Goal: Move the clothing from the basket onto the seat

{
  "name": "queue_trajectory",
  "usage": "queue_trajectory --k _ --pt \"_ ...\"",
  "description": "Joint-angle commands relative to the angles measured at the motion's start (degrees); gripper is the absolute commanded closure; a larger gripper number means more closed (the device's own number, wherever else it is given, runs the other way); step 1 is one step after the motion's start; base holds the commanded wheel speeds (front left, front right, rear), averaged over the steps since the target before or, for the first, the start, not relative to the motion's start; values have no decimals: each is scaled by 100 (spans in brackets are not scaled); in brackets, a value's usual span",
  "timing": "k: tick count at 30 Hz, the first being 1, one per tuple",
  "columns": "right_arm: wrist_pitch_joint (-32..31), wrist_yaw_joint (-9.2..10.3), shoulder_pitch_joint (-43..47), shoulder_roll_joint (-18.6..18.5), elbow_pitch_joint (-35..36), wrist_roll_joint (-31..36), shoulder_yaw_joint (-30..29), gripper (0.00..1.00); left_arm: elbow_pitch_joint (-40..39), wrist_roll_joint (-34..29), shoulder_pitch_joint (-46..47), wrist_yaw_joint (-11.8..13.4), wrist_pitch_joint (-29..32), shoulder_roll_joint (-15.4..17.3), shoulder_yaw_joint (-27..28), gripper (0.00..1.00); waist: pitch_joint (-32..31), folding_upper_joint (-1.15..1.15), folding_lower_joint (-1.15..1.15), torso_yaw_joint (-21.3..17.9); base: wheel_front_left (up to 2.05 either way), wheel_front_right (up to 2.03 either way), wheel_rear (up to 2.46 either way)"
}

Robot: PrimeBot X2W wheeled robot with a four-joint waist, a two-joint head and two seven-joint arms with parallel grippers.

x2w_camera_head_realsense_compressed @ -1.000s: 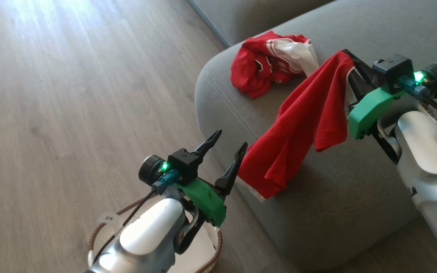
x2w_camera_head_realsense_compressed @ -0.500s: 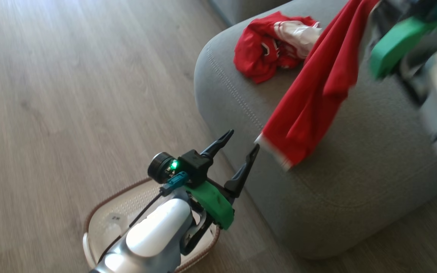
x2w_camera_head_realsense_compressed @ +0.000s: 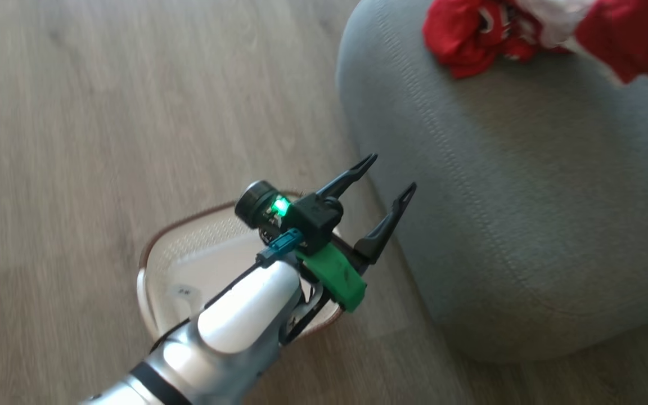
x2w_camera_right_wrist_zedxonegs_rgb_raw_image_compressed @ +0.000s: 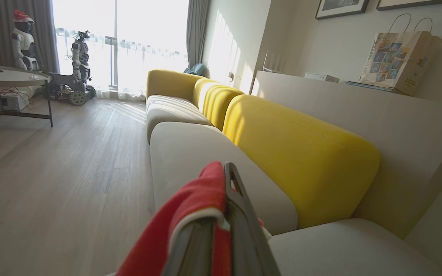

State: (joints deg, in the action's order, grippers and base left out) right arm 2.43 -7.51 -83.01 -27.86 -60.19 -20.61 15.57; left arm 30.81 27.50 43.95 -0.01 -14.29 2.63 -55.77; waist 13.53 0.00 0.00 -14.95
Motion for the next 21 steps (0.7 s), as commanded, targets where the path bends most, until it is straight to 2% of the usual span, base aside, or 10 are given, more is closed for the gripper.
queue_trajectory --k 1,7,11,21 --pt "-5 2 -245 -45 8 92 -126 100 -199 -55 289 32 -54 29 123 0 404 0 0 345 0 0 0" --pt "239 2 -379 -132 -830 292 -771 100 -305 -140 558 54 -23 28 47 0 904 0 0 688 0 0 0" --pt "366 2 18 -10 -1264 406 -1172 100 -345 -164 683 86 -14 27 12 0 1208 0 0 885 0 0 0" --pt "-334 2 769 288 -1373 781 -1613 100 -332 -173 776 122 -14 48 -37 0 1463 0 0 1044 0 0 0"
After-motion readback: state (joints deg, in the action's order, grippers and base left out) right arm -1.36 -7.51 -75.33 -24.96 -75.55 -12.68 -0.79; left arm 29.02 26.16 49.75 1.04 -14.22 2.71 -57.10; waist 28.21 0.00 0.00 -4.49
